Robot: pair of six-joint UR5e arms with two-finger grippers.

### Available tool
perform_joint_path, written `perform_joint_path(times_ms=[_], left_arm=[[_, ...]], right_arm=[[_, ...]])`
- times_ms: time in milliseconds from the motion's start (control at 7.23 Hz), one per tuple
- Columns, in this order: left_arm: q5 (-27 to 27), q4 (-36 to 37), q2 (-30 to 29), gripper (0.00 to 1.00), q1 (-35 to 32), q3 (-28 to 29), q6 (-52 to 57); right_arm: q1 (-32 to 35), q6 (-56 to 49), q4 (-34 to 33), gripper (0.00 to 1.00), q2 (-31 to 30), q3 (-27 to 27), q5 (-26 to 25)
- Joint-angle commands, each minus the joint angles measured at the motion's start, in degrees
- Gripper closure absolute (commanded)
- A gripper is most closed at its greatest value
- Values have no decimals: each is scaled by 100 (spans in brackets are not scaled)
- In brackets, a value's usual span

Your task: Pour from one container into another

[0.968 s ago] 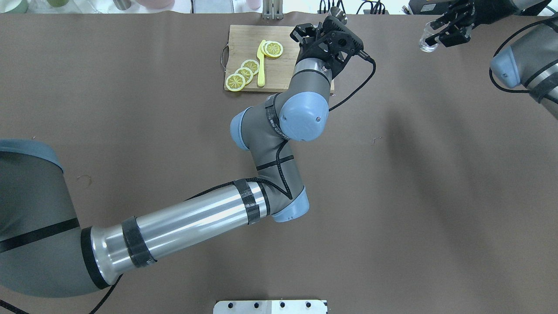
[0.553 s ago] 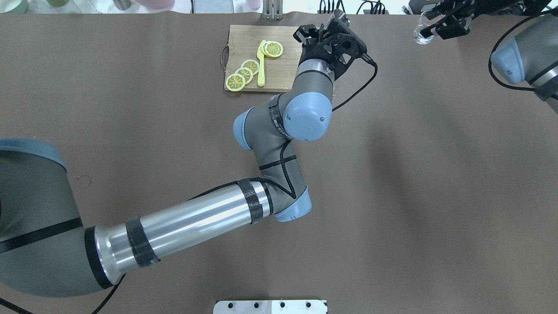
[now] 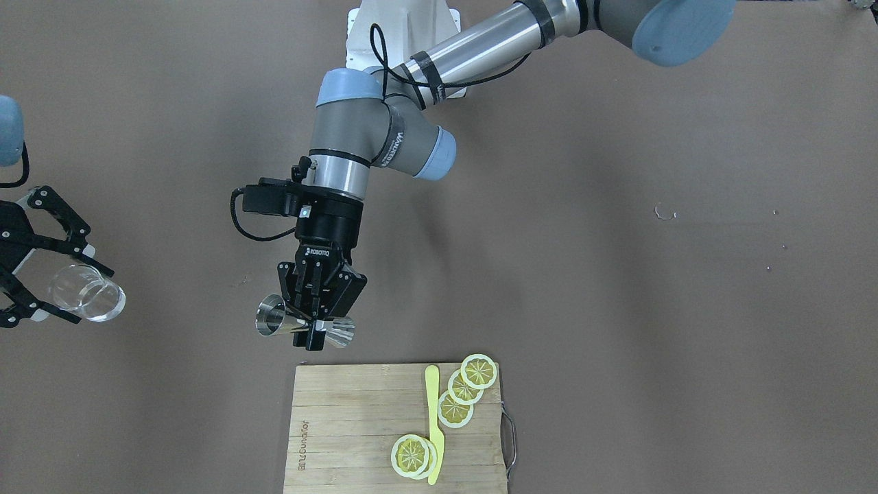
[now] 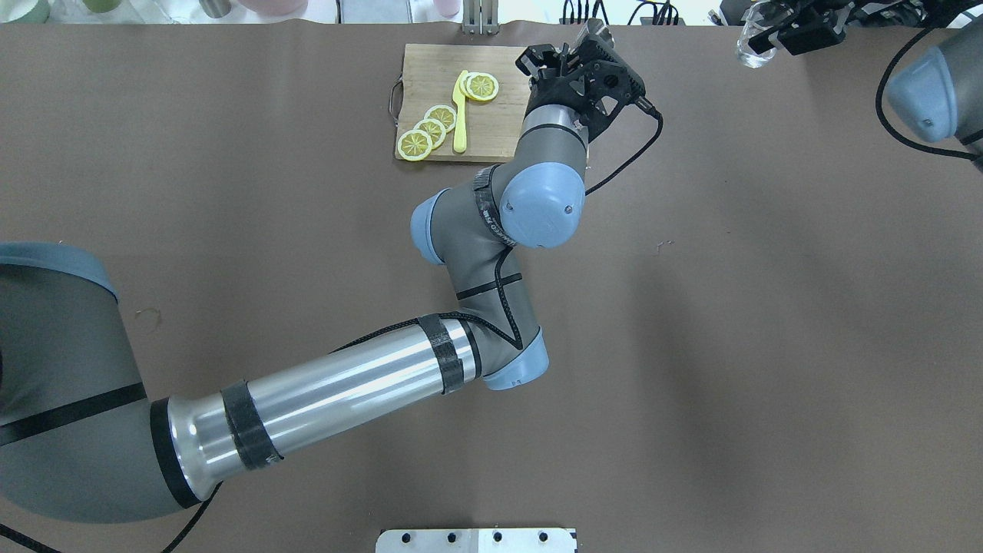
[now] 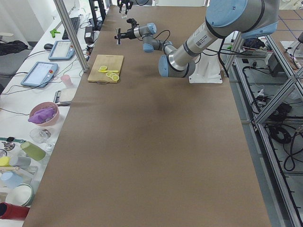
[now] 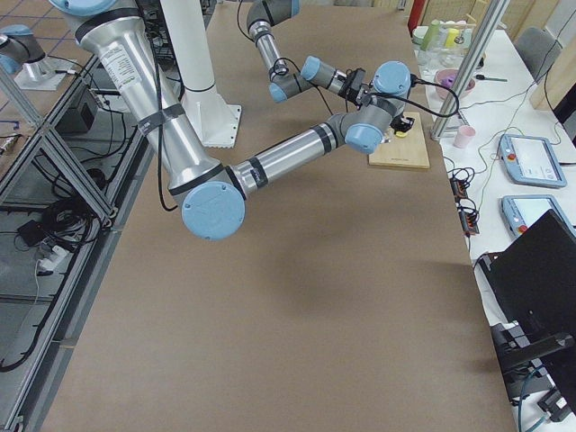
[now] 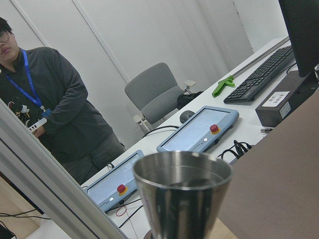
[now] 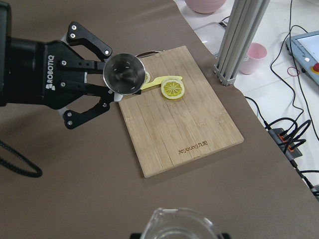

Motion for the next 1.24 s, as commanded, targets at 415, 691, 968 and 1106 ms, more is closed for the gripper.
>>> perform_joint_path(times_ms=[415, 691, 968, 1106], left_arm=[[32, 58, -99, 100, 9, 120, 84], [32, 50, -99, 100, 9, 129, 58], [153, 41, -108, 100, 87, 146, -247], [163, 23, -117, 100, 114, 146, -502]], right_arm=[[-8, -42, -801, 100, -20, 361, -92], [-156, -43, -1421, 100, 84, 624, -171], [-175, -174, -2022, 100, 244, 730, -215], [-44, -383, -2285, 100, 261, 826, -137]])
